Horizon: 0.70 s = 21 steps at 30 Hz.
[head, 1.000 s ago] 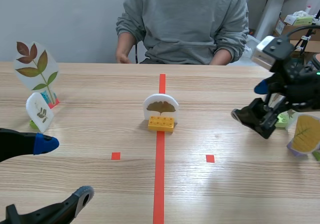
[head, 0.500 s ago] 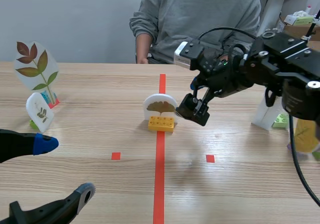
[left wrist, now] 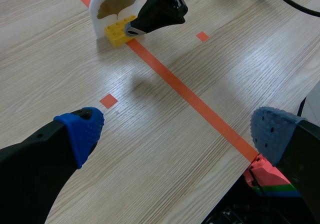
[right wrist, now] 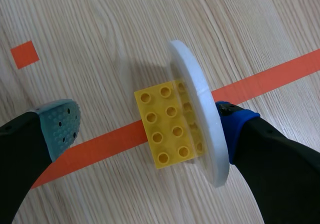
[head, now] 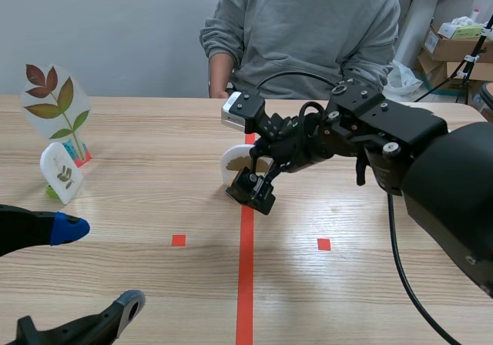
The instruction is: Do the leaf sorting experiment
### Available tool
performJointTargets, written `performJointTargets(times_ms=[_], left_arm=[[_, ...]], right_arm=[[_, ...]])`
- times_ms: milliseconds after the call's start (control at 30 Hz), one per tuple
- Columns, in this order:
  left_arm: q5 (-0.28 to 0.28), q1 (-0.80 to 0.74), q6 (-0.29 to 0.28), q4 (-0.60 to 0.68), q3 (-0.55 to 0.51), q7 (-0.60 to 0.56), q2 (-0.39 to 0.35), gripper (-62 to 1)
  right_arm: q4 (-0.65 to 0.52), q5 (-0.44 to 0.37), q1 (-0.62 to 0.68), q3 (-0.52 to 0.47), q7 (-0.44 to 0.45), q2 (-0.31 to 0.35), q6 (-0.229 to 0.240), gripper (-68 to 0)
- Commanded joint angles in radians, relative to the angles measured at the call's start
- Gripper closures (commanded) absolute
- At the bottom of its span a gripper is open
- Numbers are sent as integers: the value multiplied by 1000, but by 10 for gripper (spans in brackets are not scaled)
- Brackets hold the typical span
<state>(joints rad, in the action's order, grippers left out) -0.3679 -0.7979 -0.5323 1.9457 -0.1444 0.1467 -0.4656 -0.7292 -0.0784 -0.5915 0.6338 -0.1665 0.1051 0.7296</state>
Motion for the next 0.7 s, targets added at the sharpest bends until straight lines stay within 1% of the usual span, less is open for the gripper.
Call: performJointTargets(times_ms=[0, 100, 367, 433, 500, 633, 667], left_arm=[[-10, 3, -2, 2, -4, -14, 5, -623], [-10, 3, -2, 2, -4, -14, 5, -623], [-10, 3, -2, 2, -4, -15, 5, -623], [-10, 3, -2, 2, -4, -15, 5, -623], [-10, 3, -2, 2, -4, -15, 5, -623], [-10, 3, -2, 2, -4, -14, 5, -623], [-10, 3, -2, 2, -4, -14, 5, -623]], right_arm=[[-26, -11, -20, -4, 5, 11, -3, -506], [-26, -11, -20, -4, 5, 14, -3, -378], [-26, -11, -18, -4, 9, 17, -4, -177], [-26, -11, -18, -4, 9, 17, -4, -149], [-26, -11, -18, -4, 9, 17, -4, -136], [-26, -11, -18, -4, 8, 17, -4, -136], [-26, -11, -18, -4, 8, 17, -4, -126]])
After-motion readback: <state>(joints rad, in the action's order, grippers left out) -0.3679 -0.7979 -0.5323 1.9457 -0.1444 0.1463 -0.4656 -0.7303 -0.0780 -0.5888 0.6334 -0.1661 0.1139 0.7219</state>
